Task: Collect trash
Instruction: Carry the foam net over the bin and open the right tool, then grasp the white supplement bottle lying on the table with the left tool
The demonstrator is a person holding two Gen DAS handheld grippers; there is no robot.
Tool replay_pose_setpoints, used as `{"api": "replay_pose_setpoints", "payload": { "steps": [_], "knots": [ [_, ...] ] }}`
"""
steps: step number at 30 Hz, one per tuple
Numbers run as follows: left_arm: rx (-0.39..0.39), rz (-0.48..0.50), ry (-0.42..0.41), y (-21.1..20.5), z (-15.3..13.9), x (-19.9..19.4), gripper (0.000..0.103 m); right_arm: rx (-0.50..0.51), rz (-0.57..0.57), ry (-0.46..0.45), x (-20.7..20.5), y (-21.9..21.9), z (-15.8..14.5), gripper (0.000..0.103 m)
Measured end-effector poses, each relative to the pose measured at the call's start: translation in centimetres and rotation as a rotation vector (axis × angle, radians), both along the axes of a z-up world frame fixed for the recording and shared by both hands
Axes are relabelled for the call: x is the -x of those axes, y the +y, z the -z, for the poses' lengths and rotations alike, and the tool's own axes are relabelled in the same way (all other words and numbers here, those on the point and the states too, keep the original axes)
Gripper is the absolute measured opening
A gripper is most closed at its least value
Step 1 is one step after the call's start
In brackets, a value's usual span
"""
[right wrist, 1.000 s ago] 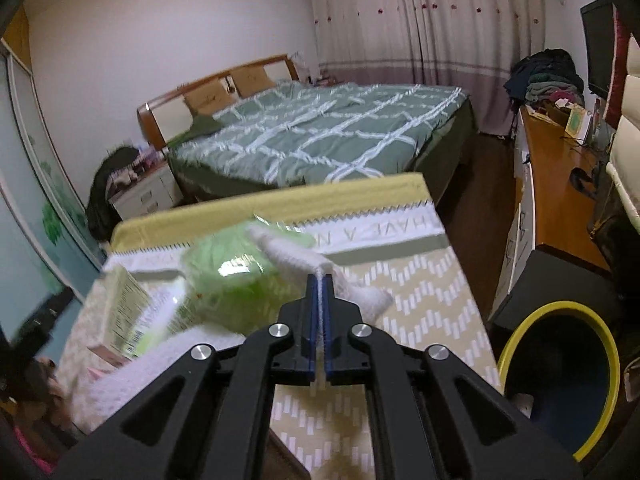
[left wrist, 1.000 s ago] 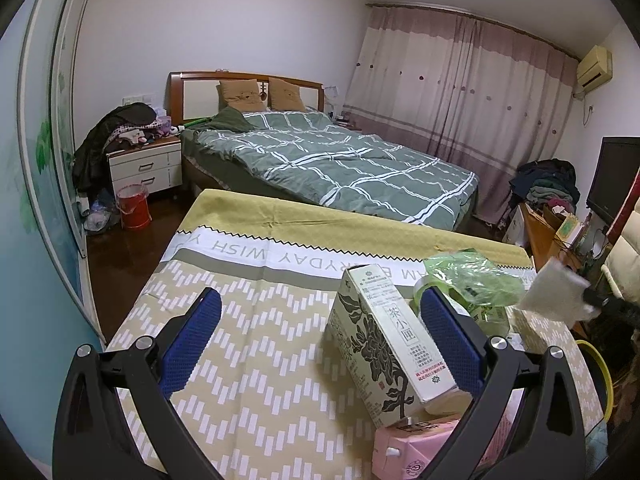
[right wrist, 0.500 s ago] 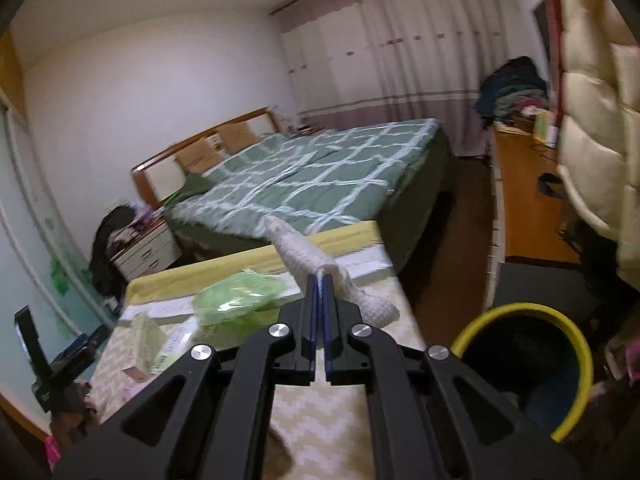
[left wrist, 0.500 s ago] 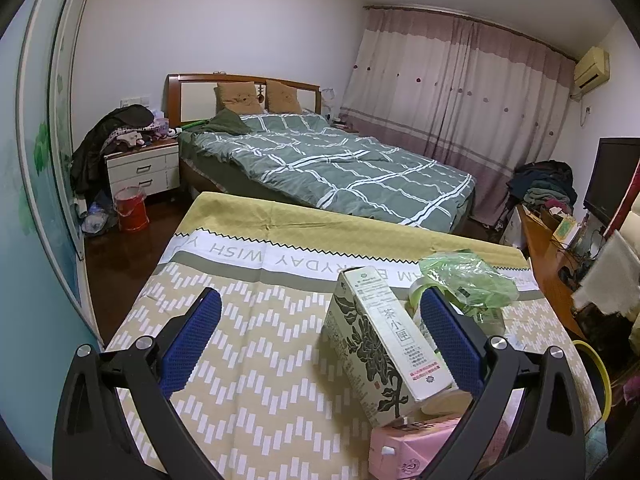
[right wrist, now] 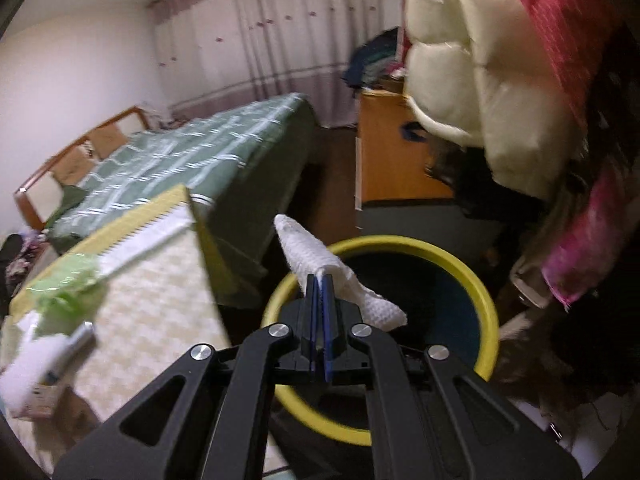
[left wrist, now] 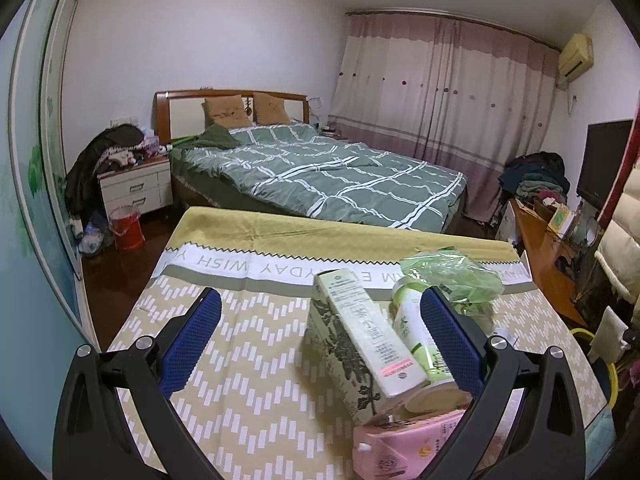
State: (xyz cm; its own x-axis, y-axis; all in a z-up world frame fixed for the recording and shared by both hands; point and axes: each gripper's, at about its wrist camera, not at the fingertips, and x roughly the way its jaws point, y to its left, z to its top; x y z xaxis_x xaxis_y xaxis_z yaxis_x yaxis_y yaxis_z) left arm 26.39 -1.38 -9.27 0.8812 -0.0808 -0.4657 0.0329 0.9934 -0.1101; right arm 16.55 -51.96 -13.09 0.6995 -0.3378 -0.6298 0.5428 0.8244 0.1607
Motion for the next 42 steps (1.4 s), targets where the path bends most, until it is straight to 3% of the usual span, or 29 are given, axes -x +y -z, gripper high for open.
{"api": "replay_pose_setpoints", "payload": {
  "steps": [4, 11, 19, 26, 33, 42],
  "knots": [
    [-0.023, 0.027, -0.01, -1.4, -0.6, 0.7, 0.098, 0.025, 0.05, 0.028, 0.0, -0.7, 0.9, 0.004],
    [-0.028, 0.075, -0.029, -3.3, -2.3, 2.8, 0.098, 0.023, 0.054, 0.023, 0.7, -0.8, 1.4, 0.016],
    [-0.02, 0.127, 0.009, -5.3, -3.6, 7.4, 0.098, 0.057, 0.052, 0.013, 0.9, 0.1, 0.9, 0.02],
    [-0.003, 0.189, 0.113, -8.2, -2.1, 12.1, 0.098, 0.097, 0.044, 0.025, 0.5, 1.0, 0.6, 0.033],
    [-0.076, 0.169, 0.149, -11.3, 0.0, 16.1, 0.098, 0.146, 0.038, 0.015, 0.4, 1.9, 0.2, 0.041],
    [-0.095, 0.176, 0.241, -13.7, 2.5, 16.5, 0.098, 0.145, 0.027, 0.002, 0.5, 1.9, 0.1, 0.044]
  ]
}}
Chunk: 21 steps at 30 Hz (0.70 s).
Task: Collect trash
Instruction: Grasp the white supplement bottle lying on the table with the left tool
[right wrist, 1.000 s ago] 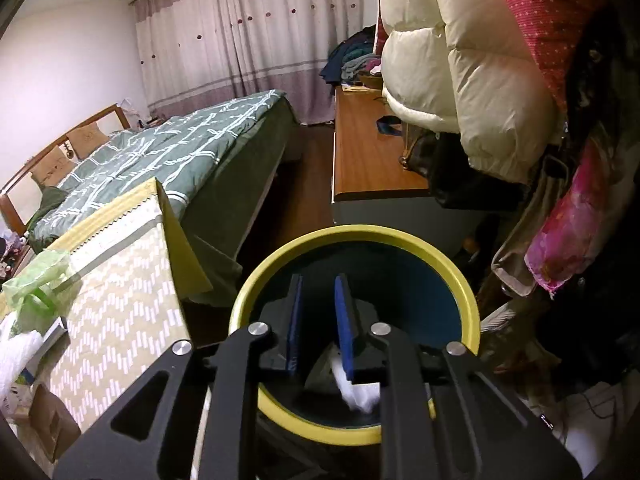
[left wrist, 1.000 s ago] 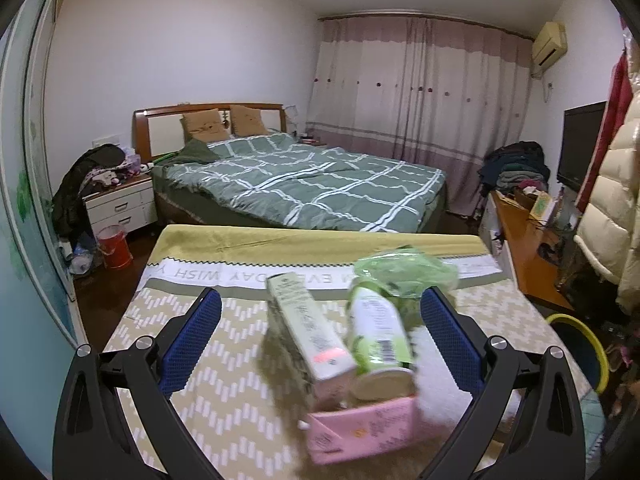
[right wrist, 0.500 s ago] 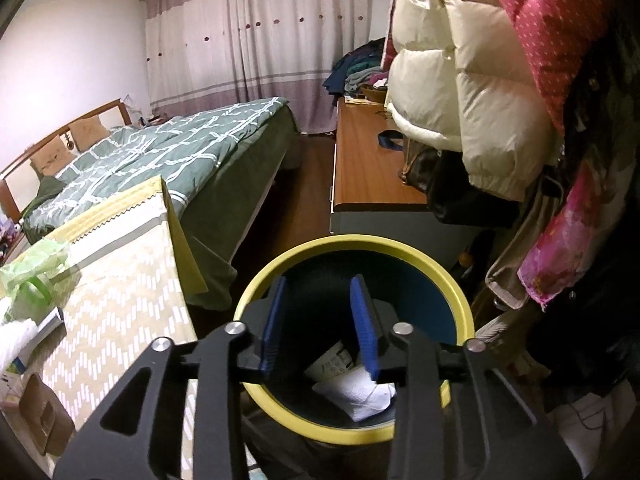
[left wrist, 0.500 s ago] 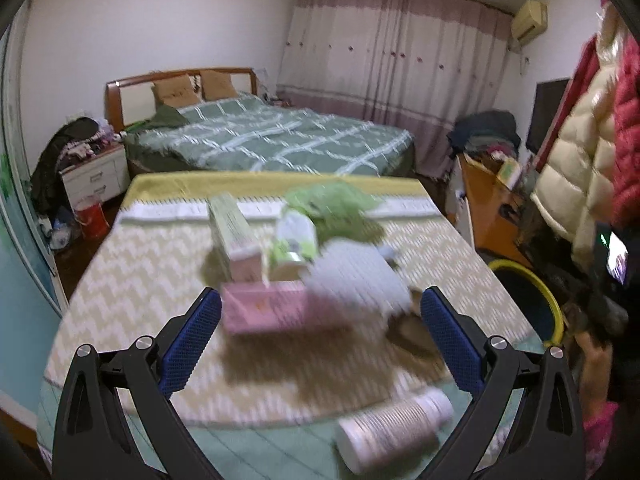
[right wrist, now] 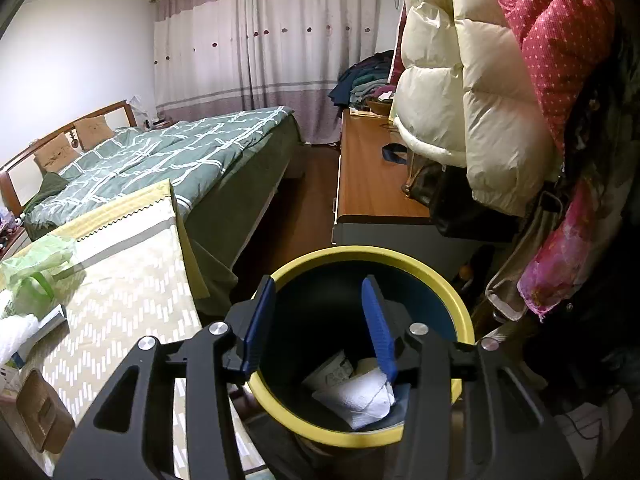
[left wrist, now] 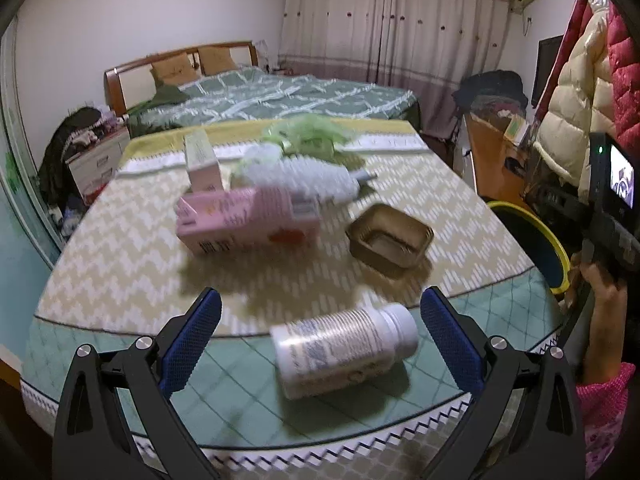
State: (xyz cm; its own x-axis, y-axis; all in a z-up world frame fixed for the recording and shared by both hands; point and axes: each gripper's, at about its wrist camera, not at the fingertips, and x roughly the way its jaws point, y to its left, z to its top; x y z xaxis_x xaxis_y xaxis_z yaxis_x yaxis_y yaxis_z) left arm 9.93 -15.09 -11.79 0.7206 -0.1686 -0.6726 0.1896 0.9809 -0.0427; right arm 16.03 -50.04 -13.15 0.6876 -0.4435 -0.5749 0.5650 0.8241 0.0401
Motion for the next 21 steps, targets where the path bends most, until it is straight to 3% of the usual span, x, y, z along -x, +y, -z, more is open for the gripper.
{"api": "replay_pose_setpoints", "payload": {
  "steps": [9, 21],
  "knots": [
    [-0.035, -0.043, 0.053, -1.3, 2.3, -1.3, 0.098, -0.012, -0.006, -0.008, 0.0, -0.2, 0.0, 0.048],
    [-0.035, -0.022, 0.082, -2.3, 2.8, -1.4, 0.098, -0.029, -0.016, -0.016, -0.1, -0.4, 0.2, 0.05]
  ]
}}
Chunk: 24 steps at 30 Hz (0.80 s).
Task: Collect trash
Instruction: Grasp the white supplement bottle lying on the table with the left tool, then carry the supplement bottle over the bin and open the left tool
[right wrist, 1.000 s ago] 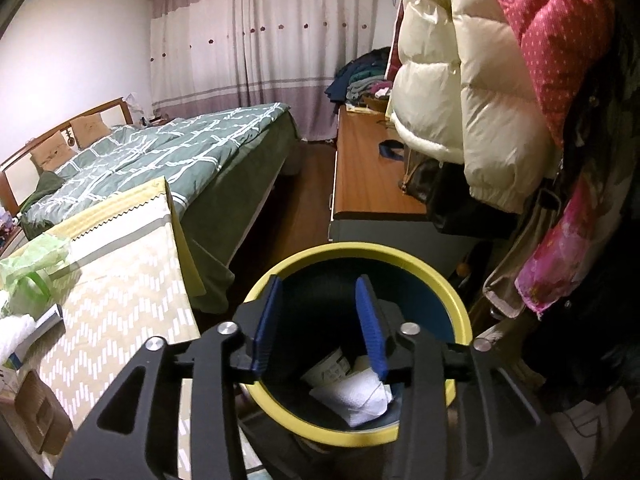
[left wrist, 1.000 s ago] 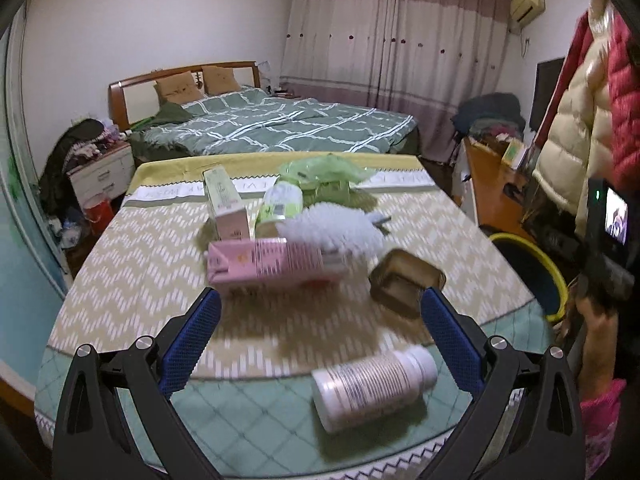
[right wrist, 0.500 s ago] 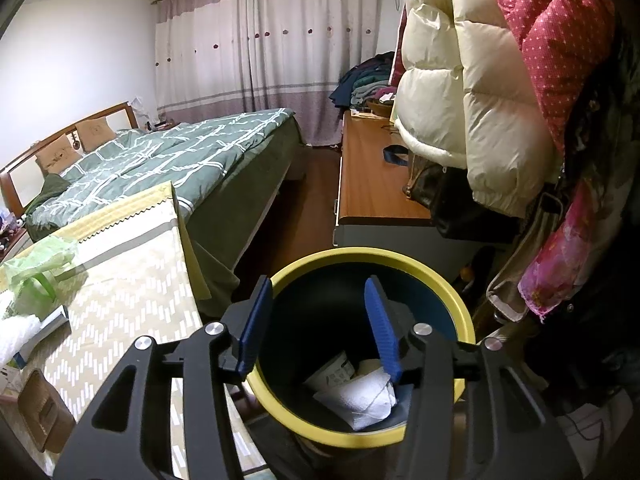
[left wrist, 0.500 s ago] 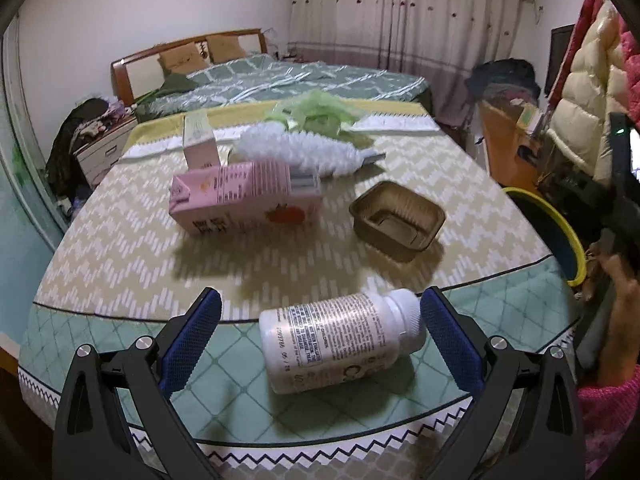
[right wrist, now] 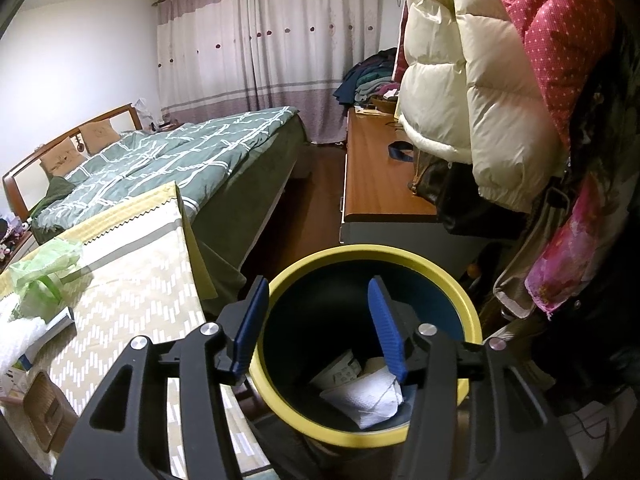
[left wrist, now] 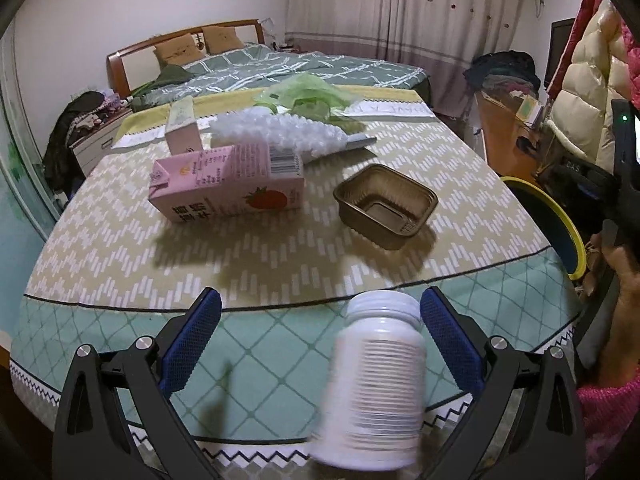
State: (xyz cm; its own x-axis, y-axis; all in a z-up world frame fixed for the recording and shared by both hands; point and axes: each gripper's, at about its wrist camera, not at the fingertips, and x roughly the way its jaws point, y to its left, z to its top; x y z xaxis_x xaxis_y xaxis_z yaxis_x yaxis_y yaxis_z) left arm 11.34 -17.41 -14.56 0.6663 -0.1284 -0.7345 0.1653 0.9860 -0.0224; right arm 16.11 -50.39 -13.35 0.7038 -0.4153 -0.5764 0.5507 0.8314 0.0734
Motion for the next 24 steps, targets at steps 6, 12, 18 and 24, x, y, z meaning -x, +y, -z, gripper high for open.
{"api": "replay_pose_setpoints", "payload": {
  "steps": [6, 12, 18, 24],
  "knots": [
    [0.022, 0.067, 0.068, -0.6, 1.2, -0.1, 0.098, -0.004, -0.001, 0.001, 0.0, 0.0, 0.0, 0.05],
    [0.015, 0.125, 0.095, -1.4, 1.6, 0.5, 0.077, -0.004, -0.002, 0.0, 0.1, -0.1, 0.0, 0.05],
    [0.049, 0.183, 0.113, -1.4, 1.6, 0.9, 0.047, -0.011, -0.005, -0.009, 0.2, 0.0, 0.1, 0.05],
    [0.038, 0.258, 0.06, -2.6, -0.2, 1.3, 0.047, 0.002, -0.014, -0.039, 1.4, -0.1, -0.4, 0.05]
  ]
}}
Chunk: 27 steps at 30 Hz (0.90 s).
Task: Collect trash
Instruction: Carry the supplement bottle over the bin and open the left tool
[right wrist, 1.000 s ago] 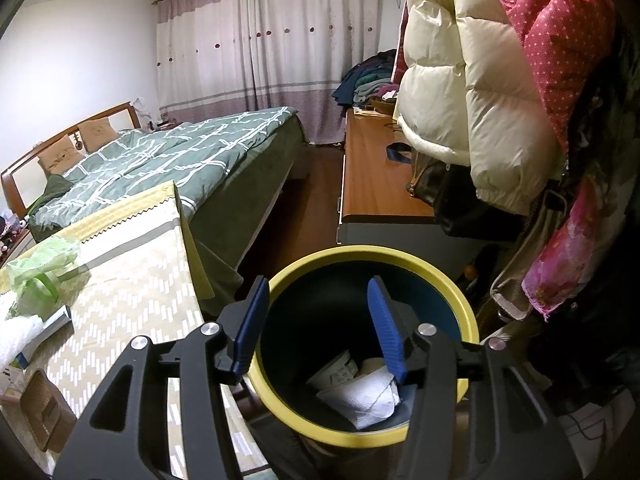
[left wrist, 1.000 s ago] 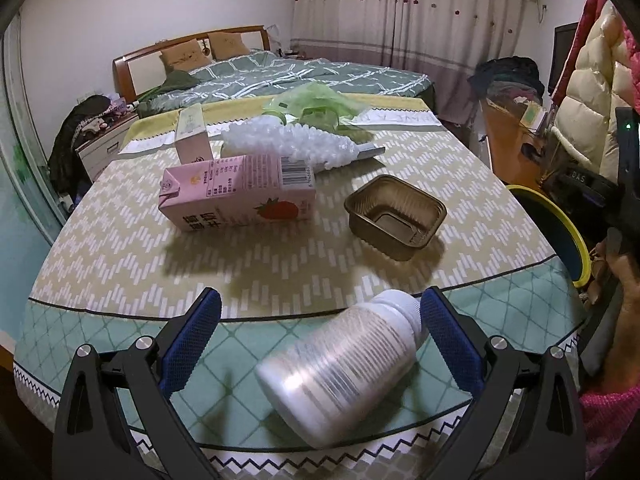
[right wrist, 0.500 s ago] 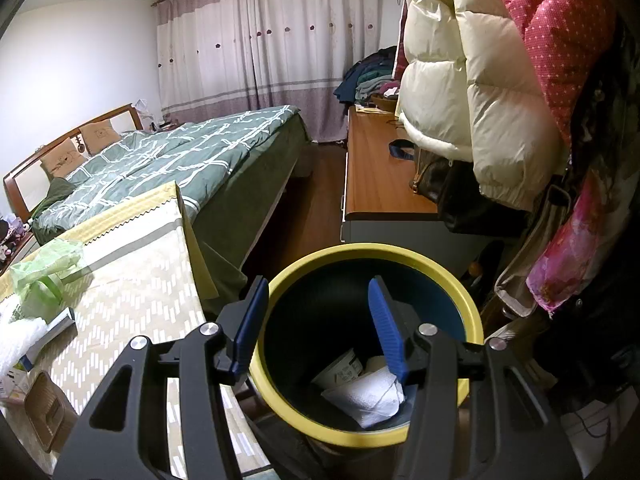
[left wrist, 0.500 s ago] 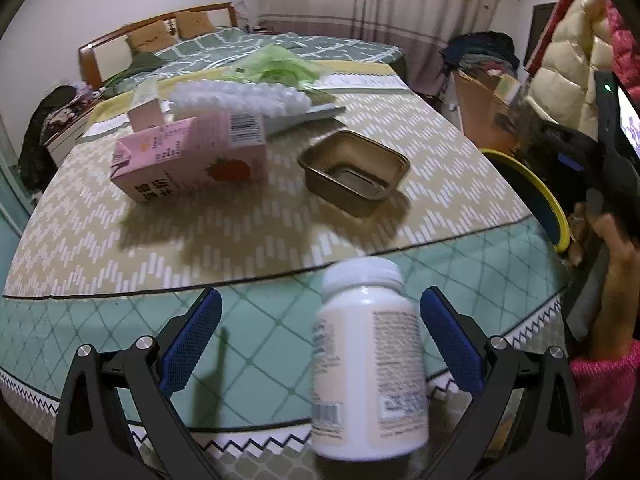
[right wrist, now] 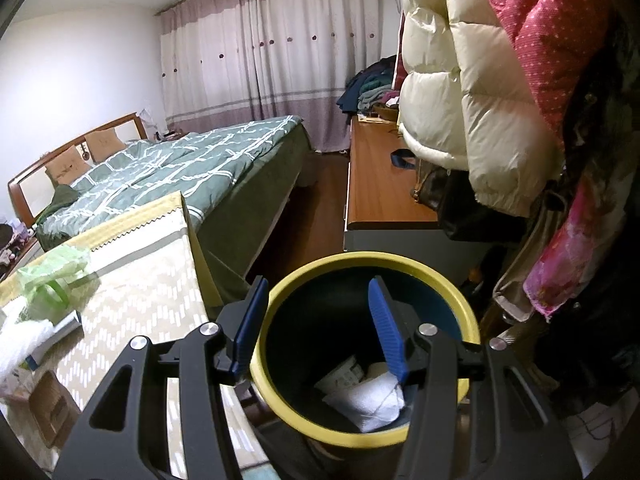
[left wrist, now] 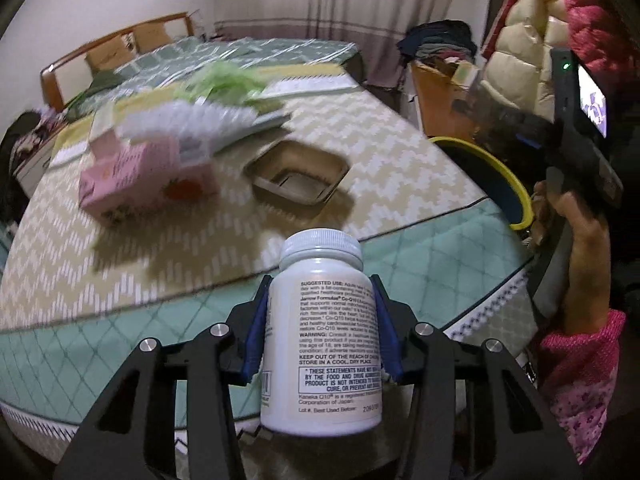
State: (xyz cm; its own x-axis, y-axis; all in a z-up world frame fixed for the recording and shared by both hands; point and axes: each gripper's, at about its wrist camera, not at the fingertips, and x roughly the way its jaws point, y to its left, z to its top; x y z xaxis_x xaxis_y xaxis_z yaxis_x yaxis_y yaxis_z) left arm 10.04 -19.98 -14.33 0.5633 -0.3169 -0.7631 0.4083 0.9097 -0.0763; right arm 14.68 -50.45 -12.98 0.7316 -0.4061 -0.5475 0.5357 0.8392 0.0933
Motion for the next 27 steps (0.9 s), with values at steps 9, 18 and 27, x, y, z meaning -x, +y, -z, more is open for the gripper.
{"api": "replay_pose_setpoints", "payload": {
  "steps": [9, 18, 27],
  "knots": [
    [0.029, 0.155, -0.025, -6.0, -3.1, -3.1, 0.047, 0.007, 0.073, -0.016, 4.3, -3.7, -1.3, 0.05],
    [0.04, 0.3, 0.0, -16.7, -3.3, -6.9, 0.047, -0.008, 0.149, 0.004, 7.5, -8.1, -0.4, 0.05],
    [0.009, 0.319, 0.044, -25.5, -1.3, -10.9, 0.047, -0.035, 0.19, 0.016, 9.4, -11.1, 0.8, 0.05]
  ]
}}
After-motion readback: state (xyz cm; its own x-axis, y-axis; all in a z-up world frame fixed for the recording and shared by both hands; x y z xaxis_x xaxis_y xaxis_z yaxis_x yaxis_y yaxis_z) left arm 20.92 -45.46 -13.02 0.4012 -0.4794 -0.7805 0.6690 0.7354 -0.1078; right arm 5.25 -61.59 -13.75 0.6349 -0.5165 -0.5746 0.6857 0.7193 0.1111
